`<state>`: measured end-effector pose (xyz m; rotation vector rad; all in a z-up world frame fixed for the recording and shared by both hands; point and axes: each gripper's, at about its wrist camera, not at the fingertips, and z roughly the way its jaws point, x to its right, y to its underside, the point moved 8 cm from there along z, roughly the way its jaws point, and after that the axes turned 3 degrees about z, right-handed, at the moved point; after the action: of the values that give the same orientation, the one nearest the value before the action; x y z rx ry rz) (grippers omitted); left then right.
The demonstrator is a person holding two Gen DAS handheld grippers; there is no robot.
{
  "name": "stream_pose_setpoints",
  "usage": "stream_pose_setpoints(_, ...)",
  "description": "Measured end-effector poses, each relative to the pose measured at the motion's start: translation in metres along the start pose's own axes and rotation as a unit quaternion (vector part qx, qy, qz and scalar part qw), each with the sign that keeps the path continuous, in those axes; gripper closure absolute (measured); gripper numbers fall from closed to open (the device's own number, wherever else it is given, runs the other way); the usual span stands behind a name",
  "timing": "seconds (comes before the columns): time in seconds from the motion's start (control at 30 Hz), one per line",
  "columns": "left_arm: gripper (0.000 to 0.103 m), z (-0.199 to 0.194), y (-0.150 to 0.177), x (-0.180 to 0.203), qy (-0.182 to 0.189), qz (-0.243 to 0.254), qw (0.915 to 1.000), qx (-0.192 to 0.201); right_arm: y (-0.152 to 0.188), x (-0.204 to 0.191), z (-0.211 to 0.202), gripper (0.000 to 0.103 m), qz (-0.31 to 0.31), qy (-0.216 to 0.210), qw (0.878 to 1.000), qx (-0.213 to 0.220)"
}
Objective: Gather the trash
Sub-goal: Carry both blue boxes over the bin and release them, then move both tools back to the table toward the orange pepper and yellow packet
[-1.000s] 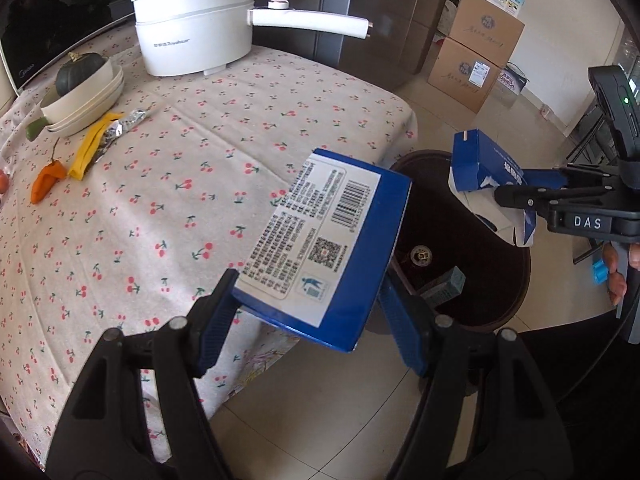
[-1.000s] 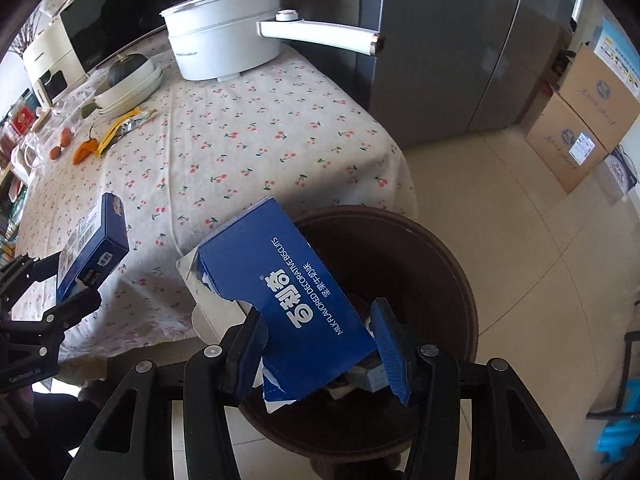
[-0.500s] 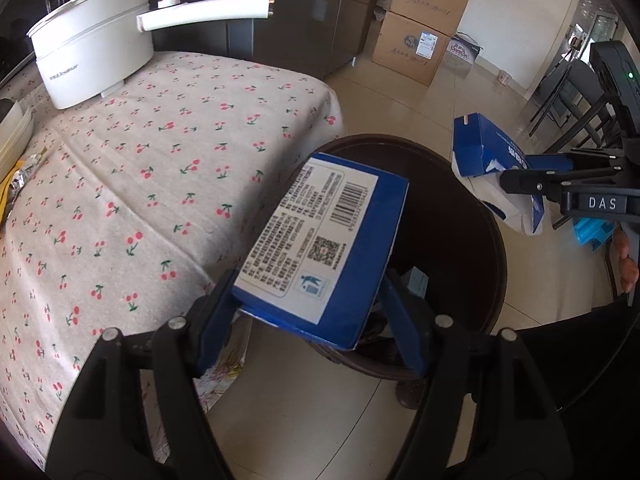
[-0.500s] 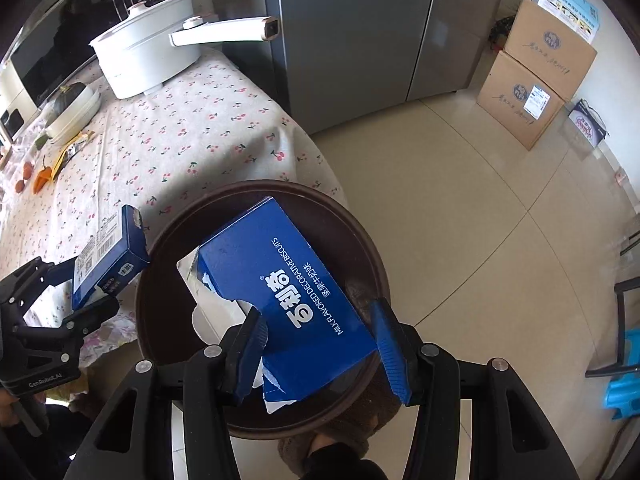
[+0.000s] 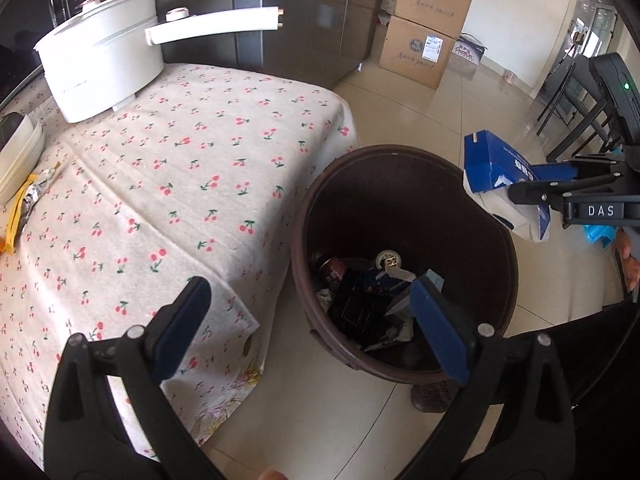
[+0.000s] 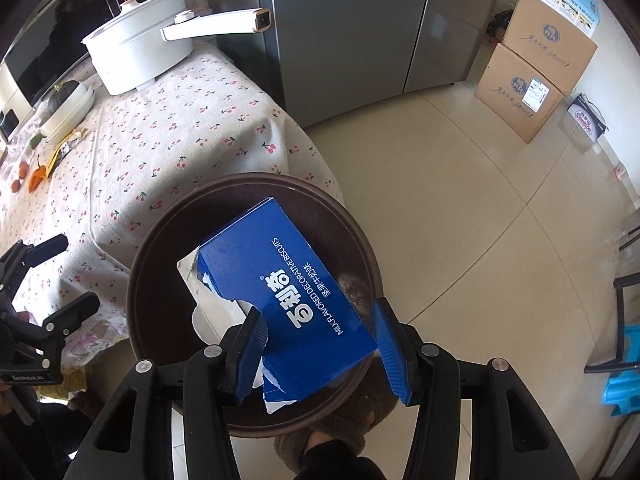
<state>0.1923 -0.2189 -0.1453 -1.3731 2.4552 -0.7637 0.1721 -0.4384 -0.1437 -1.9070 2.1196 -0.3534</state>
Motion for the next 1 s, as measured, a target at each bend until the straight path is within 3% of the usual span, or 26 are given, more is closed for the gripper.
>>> stream_pose_setpoints(0.1, 0.002, -0.007, 0.007, -0.014, -0.007, -0.015, 0.9998, -0.007, 0.000, -0.005, 0.001, 0.048, -0.002, -0.002, 1.000, -0.003)
stream_pose_setpoints(0.17, 0.001, -0.013, 0.012, -0.022, -0.016, -0.021, 0.9996, -0.008, 0.000, -0.010, 0.001, 0.029, 0.000, -0.009, 1.000, -0.007)
stream_pose_setpoints(0.23, 0.001, -0.019, 0.017, -0.031, -0.023, -0.027, 0.9993, -0.009, -0.002, -0.015, -0.002, 0.022, -0.001, -0.008, 1.000, 0.001)
stream_pose_setpoints(0.63, 0.001, -0.054, 0.046, -0.103, -0.067, -0.106, 0.9919, -0.020, -0.018, -0.068, -0.009, 0.020, -0.031, -0.019, 0.999, 0.012)
stream_pose_setpoints(1.0, 0.001, -0.099, 0.078, -0.225, -0.124, -0.214, 0.9689, -0.010, -0.058, -0.162, -0.015, 0.018, -0.056, -0.062, 0.996, 0.034)
